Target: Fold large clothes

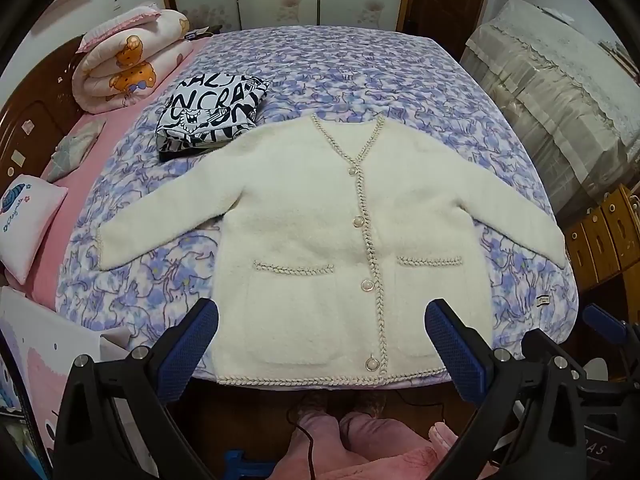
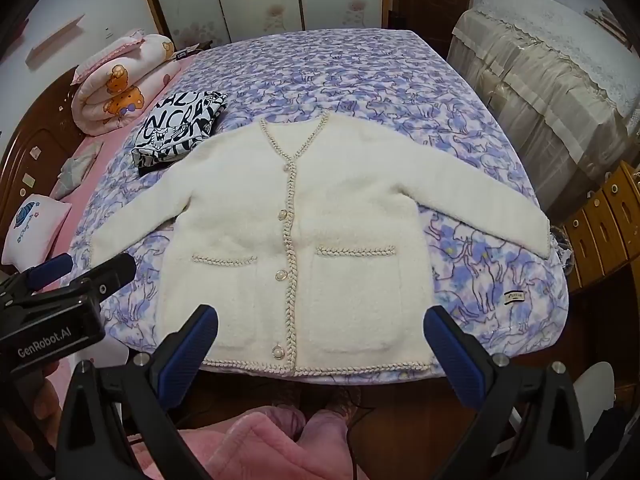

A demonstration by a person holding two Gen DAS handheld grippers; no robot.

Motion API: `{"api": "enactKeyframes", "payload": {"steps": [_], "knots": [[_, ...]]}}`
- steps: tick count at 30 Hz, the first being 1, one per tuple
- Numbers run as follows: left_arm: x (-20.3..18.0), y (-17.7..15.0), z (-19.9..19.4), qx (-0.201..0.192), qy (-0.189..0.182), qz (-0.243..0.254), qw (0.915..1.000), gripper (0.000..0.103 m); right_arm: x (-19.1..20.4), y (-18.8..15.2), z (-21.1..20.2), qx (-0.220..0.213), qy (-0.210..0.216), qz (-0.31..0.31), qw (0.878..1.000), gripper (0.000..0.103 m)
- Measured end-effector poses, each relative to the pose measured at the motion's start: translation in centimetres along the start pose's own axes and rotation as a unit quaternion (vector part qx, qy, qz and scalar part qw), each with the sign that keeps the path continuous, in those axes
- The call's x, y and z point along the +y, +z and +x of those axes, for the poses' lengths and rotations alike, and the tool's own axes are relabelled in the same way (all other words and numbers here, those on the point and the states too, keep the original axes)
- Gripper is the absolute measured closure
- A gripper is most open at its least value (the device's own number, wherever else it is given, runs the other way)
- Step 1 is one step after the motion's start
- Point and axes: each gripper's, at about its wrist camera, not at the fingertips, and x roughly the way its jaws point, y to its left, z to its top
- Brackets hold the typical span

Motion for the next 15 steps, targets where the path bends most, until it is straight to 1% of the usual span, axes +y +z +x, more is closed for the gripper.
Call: {"api": "enactKeyframes", "payload": {"steps": [15], "knots": [[-0.19, 0.14, 0.13, 0.003, 0.005, -0.004, 1.0, 0.001, -0.5, 0.28, 0.27, 0.002, 0.0, -0.001, 1.0, 0.0]]}}
